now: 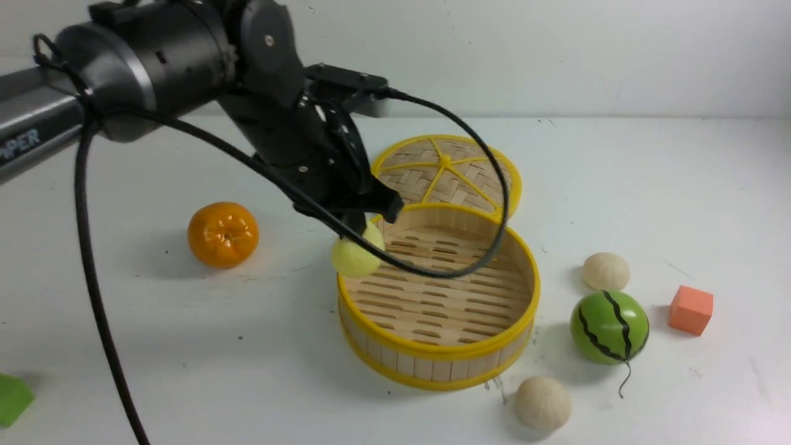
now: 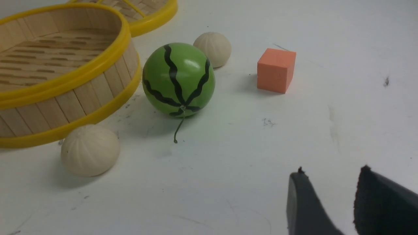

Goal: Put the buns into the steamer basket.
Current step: Use the left arm to put the steamed stuffed bun into the steamer, then use the right arm to grab a steamed stuffed bun, then use the right arm to put the steamed stuffed bun into the steamer

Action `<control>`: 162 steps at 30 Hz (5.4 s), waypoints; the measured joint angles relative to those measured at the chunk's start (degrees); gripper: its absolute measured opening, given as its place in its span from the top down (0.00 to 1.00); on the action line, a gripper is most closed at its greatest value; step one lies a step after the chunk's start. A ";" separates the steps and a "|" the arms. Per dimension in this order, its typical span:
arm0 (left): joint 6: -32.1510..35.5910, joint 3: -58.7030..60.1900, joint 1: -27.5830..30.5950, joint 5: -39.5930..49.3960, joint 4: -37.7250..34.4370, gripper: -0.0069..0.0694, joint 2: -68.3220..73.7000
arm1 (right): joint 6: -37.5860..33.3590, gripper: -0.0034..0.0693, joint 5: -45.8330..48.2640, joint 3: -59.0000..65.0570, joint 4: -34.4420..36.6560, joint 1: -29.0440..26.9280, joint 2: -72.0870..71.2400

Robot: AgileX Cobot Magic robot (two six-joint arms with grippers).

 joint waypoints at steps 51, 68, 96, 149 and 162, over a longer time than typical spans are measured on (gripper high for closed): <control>-10.22 85.98 -2.22 -55.82 -7.06 0.93 -88.62 | 0.00 0.62 0.00 0.00 -0.06 0.00 0.00; -10.22 88.22 -2.22 -49.00 -7.06 0.93 -91.58 | 12.86 0.62 -13.86 0.49 31.25 0.00 0.00; -10.22 88.22 -2.22 -48.95 -7.06 0.93 -91.58 | -1.36 0.86 24.29 -54.23 13.42 21.41 81.05; -10.22 88.22 -2.22 -48.95 -7.06 0.88 -91.58 | -0.99 0.95 23.93 -73.61 6.60 26.28 93.14; -10.22 88.22 -2.22 -48.95 -7.06 0.86 -91.58 | -4.10 0.83 22.03 -86.95 7.85 26.28 111.85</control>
